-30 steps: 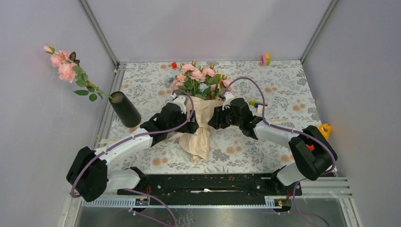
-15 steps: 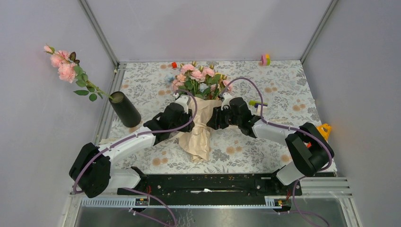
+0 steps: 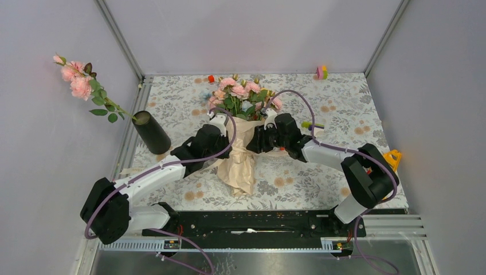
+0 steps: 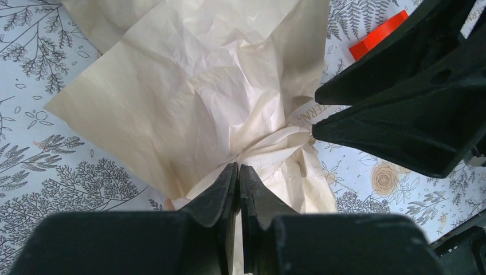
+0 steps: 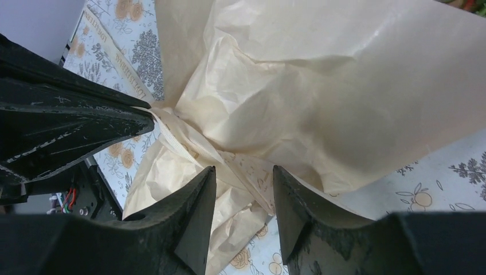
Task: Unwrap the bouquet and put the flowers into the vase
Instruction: Untie the ribbon from the wrapping paper.
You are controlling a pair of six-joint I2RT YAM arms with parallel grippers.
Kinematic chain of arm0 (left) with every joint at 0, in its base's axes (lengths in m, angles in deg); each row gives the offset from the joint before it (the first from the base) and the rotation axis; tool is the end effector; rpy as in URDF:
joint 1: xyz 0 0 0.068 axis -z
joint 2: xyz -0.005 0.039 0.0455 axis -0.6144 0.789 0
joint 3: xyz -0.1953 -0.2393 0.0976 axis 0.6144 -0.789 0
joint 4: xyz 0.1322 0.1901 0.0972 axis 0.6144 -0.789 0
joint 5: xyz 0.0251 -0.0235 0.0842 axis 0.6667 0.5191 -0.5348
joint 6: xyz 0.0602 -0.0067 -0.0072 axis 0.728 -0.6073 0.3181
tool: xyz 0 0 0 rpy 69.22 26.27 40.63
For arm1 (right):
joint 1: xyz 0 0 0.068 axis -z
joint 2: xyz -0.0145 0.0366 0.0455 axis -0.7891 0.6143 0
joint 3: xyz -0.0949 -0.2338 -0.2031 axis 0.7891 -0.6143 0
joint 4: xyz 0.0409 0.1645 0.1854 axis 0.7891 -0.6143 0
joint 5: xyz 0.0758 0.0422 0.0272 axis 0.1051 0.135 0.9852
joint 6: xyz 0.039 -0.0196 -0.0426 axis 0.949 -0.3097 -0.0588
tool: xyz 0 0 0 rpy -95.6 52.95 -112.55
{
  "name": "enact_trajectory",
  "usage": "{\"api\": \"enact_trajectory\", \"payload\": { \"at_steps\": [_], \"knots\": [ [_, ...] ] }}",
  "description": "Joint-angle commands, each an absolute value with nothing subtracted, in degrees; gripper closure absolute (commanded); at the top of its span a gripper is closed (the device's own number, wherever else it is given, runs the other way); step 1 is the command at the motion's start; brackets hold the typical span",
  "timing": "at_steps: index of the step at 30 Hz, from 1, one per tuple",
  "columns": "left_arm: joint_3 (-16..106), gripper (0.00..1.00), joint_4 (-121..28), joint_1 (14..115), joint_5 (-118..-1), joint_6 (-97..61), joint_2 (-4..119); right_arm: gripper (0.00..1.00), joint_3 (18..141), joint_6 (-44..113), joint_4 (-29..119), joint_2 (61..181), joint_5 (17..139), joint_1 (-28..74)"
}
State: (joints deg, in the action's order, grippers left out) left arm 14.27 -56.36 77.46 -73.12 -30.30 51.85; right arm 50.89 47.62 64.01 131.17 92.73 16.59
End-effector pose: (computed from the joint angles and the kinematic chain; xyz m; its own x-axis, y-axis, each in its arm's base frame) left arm 0.1888 -0.1508 0.2821 -0.6503 0.0160 -0.7595 0.3443 0.8974 -0.2759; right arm 0.2664 0.2119 0.2574 -0.6165 -0.0533 -0.7856 -0.6473 0.6023 0.4671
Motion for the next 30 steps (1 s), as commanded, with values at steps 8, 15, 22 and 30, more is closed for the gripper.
{"api": "enact_trajectory", "payload": {
  "at_steps": [8,15,22,30],
  "knots": [
    [13.34,0.99,-54.46,77.72,-74.82,-30.68,48.51,0.55,56.84,48.55,65.22,135.57,97.50,15.95],
    [13.32,1.00,-54.63,77.72,-75.00,-30.77,48.23,0.57,56.68,49.33,66.18,136.44,98.44,15.18],
    [13.32,1.00,-54.73,77.68,-75.09,-30.86,48.17,0.57,56.74,50.78,67.49,137.60,98.95,14.09],
    [12.97,1.00,-54.99,77.72,-75.76,-31.05,47.67,0.78,56.03,51.33,68.56,137.49,96.73,13.54]
  ]
}}
